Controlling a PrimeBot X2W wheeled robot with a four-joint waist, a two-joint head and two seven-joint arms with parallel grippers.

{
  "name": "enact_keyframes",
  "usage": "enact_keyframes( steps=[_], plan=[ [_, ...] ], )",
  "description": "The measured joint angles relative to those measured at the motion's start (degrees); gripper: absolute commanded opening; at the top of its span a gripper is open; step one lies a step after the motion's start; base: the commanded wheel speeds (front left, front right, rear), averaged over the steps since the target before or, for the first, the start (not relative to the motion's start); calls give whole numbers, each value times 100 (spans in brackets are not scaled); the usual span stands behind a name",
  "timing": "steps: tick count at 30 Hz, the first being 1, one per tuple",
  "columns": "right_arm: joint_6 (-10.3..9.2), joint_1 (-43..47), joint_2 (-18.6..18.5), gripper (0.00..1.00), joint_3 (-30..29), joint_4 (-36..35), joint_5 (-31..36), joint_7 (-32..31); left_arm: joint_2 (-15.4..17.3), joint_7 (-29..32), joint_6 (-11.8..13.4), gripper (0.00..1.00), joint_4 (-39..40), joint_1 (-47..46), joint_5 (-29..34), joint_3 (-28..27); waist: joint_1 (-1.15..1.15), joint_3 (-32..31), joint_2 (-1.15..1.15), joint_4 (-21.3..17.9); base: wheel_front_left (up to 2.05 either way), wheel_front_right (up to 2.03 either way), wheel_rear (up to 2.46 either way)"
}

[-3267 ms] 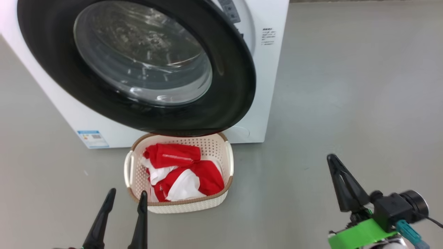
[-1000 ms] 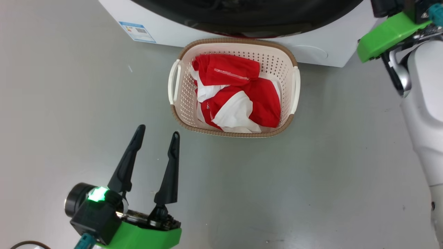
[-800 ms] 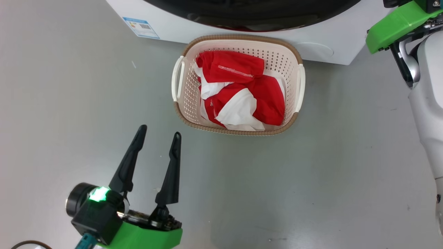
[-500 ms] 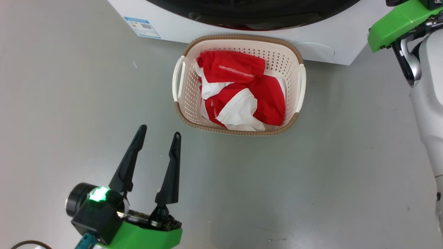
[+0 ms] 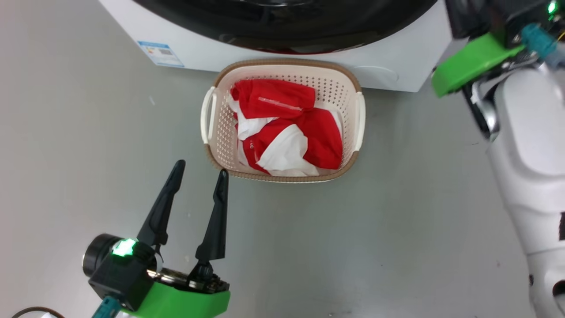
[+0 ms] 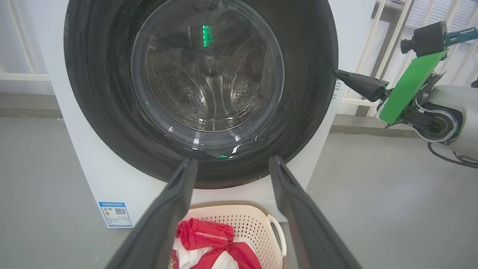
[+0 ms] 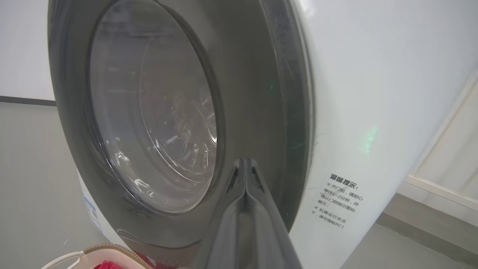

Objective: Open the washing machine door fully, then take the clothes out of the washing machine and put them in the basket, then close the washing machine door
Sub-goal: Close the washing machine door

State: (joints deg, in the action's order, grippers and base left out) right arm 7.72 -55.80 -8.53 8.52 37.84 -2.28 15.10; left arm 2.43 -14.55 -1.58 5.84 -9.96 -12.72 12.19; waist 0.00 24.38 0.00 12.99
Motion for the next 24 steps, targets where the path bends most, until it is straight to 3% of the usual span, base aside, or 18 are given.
enact_keyframes(
  steps=[8,12,14,16,20,24],
  plan=[
    [0,790,177,0,216,-396,-186,-4,1,0,-56,100,-70,4,-5,-87,0,-250,0,-338,0,0,0],
    [0,1260,215,44,230,-592,-311,-4,2,0,-58,100,-126,14,-9,-120,0,-390,0,-542,0,0,0],
    [0,1482,248,53,205,-715,-324,-4,2,0,-77,100,-187,36,-15,-131,0,-463,0,-647,0,0,0],
    [0,1701,290,80,143,-850,-328,-5,3,0,-73,100,-269,64,-15,-157,0,-538,0,-748,0,0,0],
    [0,2145,334,99,-21,-1103,-328,-5,4,0,-29,100,-399,77,-15,-219,0,-696,0,-936,0,0,0],
    [0,2581,344,100,-252,-1372,-328,-5,5,0,12,100,-441,136,-15,-300,0,-841,0,-1109,0,0,0]
  ],
)
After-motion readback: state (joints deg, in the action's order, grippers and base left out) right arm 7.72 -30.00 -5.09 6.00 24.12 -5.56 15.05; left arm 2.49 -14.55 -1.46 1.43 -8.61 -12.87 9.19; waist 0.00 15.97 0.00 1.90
